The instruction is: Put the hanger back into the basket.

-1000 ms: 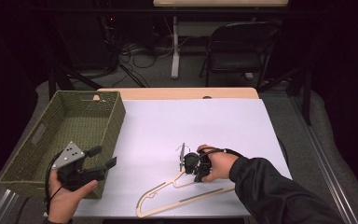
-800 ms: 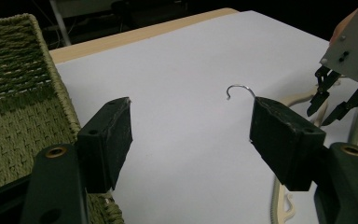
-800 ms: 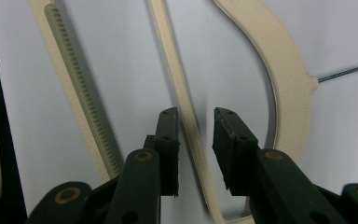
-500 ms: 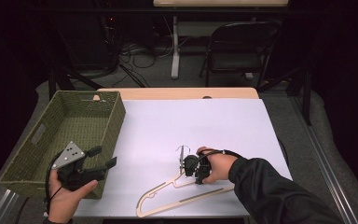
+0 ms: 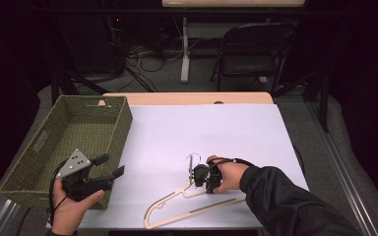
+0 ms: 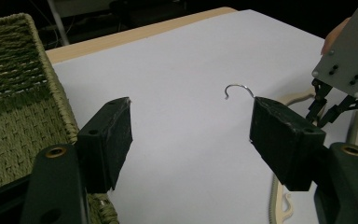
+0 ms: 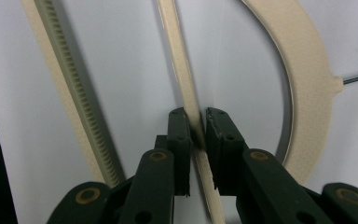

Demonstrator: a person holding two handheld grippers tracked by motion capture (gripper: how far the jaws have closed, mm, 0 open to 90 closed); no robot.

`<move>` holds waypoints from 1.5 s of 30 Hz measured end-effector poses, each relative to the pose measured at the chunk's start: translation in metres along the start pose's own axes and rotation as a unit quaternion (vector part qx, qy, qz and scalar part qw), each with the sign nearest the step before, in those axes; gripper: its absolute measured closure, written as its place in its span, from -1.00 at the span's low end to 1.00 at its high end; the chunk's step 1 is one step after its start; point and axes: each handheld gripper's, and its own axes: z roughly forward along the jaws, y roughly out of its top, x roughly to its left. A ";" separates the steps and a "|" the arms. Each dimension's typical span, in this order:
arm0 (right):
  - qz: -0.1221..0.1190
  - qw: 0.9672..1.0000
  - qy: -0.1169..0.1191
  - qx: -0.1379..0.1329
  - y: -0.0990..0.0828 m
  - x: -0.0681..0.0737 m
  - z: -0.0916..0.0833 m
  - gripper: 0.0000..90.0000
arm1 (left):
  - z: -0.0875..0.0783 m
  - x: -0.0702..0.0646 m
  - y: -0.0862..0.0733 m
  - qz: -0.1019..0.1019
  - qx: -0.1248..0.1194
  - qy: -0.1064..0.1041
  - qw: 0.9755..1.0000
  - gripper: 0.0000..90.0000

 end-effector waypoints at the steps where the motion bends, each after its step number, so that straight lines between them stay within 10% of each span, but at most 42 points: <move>1: -0.004 1.000 -0.001 0.000 0.000 0.000 0.000 0.79 | 0.000 0.000 0.000 0.000 0.000 0.000 1.000 -0.34; 16: -0.040 0.999 0.014 0.001 0.000 0.006 -0.002 0.90 | 0.007 -0.006 0.001 0.008 0.007 -0.011 1.000 -0.34; 29: -0.055 0.998 -0.026 -0.026 -0.002 0.014 -0.020 0.90 | 0.023 -0.019 0.000 0.019 0.025 -0.036 0.999 -0.34; 45: -0.076 0.995 -0.064 -0.026 -0.003 0.022 -0.028 0.90 | 0.080 -0.039 -0.008 0.019 0.084 -0.123 0.989 -0.32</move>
